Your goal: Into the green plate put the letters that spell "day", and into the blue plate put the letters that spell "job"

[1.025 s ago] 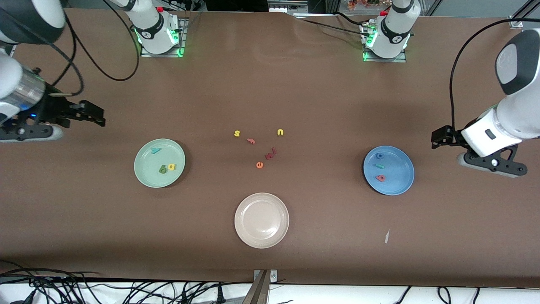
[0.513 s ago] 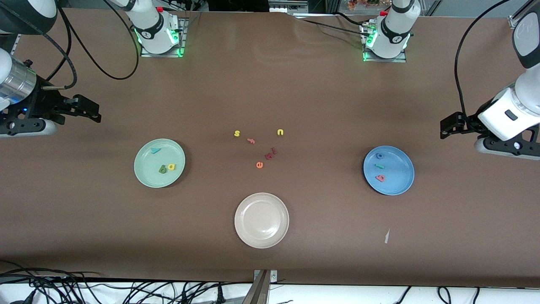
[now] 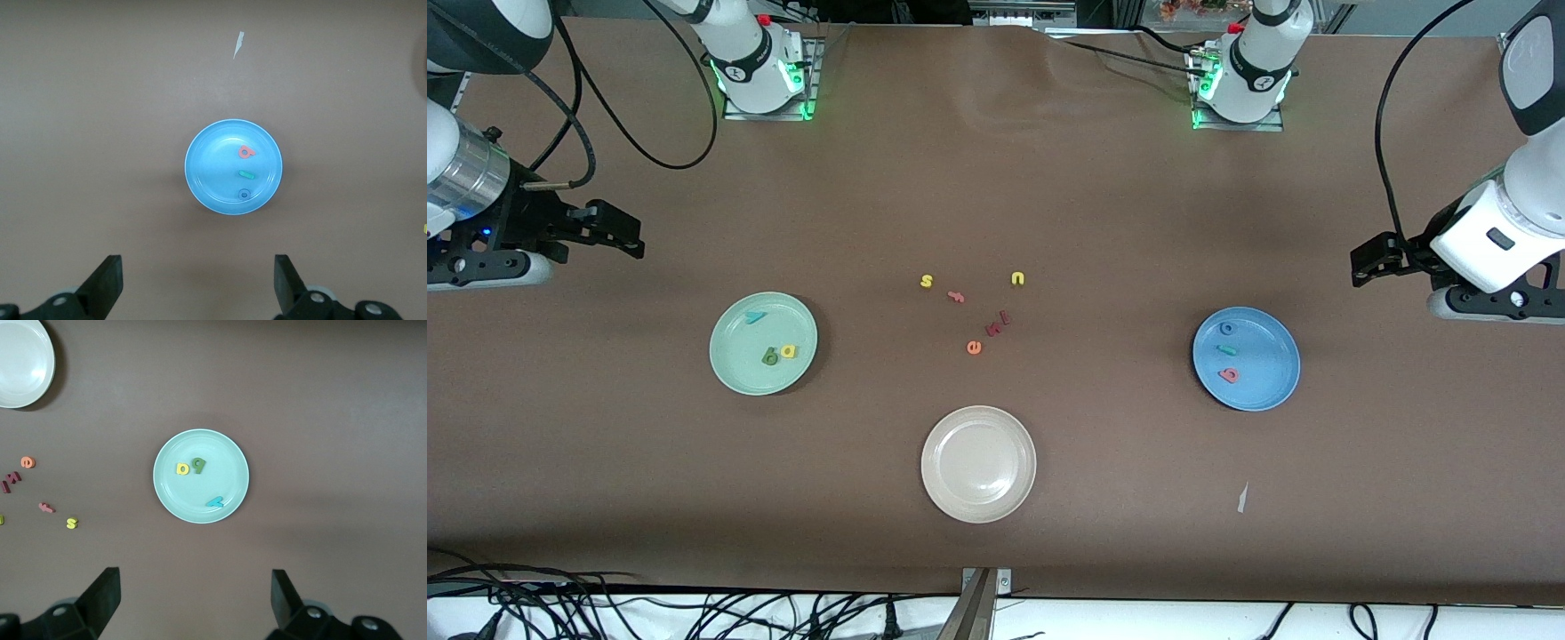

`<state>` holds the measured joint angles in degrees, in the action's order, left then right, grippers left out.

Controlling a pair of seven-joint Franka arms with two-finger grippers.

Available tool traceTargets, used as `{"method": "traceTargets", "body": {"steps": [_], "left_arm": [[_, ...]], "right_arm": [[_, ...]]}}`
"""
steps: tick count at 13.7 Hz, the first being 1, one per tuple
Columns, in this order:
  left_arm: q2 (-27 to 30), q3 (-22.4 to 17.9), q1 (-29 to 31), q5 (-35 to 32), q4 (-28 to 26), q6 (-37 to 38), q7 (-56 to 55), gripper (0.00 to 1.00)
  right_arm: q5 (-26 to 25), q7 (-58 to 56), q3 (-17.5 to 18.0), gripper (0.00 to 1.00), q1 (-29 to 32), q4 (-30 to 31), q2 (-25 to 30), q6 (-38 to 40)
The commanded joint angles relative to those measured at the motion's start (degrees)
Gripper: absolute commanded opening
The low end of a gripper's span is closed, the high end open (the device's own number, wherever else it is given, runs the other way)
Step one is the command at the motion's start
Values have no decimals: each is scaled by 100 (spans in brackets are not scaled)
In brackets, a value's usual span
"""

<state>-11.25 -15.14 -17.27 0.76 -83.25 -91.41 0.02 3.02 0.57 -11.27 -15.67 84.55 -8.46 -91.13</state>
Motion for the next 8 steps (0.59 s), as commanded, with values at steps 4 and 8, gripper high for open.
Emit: {"method": "traceTargets", "body": {"steps": [4, 8], "left_arm": [[-35, -86, -31, 99, 125, 273, -19, 100], [-53, -86, -5, 117, 125, 273, -28, 100]], "right_arm": [[-39, -4, -7, 100, -7, -167, -50, 78], [-39, -4, -7, 100, -7, -167, -50, 78]]}}
